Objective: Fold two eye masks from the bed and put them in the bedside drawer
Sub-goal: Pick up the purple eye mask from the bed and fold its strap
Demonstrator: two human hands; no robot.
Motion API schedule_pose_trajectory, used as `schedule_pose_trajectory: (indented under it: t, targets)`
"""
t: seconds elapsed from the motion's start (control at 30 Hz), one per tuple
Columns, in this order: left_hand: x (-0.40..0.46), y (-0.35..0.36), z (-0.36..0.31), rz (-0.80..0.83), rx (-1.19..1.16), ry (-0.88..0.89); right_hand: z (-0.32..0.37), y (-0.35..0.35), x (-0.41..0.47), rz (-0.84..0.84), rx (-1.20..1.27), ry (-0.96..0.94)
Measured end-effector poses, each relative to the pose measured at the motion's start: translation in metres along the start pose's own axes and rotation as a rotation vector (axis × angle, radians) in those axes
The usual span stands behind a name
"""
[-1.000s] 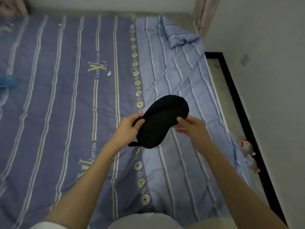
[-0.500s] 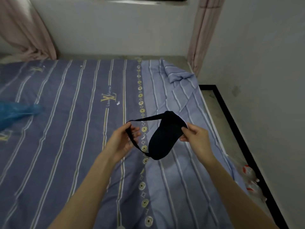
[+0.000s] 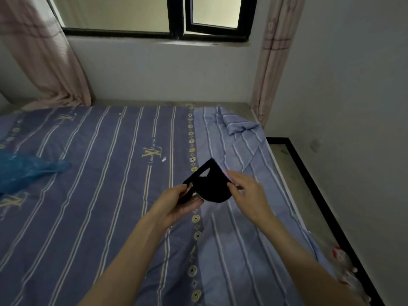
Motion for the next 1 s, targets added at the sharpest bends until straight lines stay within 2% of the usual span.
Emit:
schedule_pose_trajectory:
  t: [0.17, 0.3, 0.4, 0.5, 0.53, 0.6, 0.7, 0.77, 0.87, 0.93, 1.0]
  targets:
    - [-0.001, 0.014, -0.003, 0.126, -0.070, -0.003, 0.014, 0.026, -0.013, 0.147, -0.180, -0.103]
    - [-0.005, 0.019, -0.021, 0.175, 0.087, 0.118, 0.026, 0.038, -0.023, 0.273, -0.189, -0.177]
    - [-0.009, 0.010, -0.038, 0.096, 0.177, 0.242, 0.026, 0.035, -0.019, 0.276, 0.094, -0.003]
    - [-0.020, 0.001, -0.057, 0.077, 0.183, 0.346, 0.013, 0.027, -0.008, 0.155, 0.504, 0.336]
    - [-0.024, -0.003, -0.062, 0.073, 0.195, 0.371, 0.009, 0.033, -0.007, 0.187, 0.626, 0.449]
    - [-0.035, -0.016, -0.073, 0.039, 0.240, 0.426, 0.017, 0.057, -0.011, 0.354, 0.795, 0.579]
    - [-0.061, -0.044, -0.090, -0.024, 0.217, 0.520, 0.034, 0.081, -0.015, 0.463, 0.875, 0.603]
    - [-0.085, -0.074, -0.098, -0.124, 0.044, 0.570, 0.040, 0.092, -0.015, 0.457, 0.959, 0.639]
    - [-0.132, -0.130, -0.091, -0.246, -0.453, 0.612, 0.044, 0.111, -0.022, 0.490, 1.048, 0.716]
    - [-0.172, -0.159, -0.074, -0.302, -0.700, 0.670, 0.054, 0.129, -0.038, 0.578, 1.047, 0.725]
    - [-0.212, -0.179, -0.050, -0.355, -0.812, 0.740, 0.071, 0.152, -0.064, 0.679, 1.029, 0.730]
Point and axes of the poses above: each hand's wrist, its own x-axis towards the middle knuckle, its own y-axis out of the palm, z = x × y, the point moved 10 cm from there along x, towards the middle knuckle, and after that the axes turned 7 degrees about y, right-handed, at the moved point
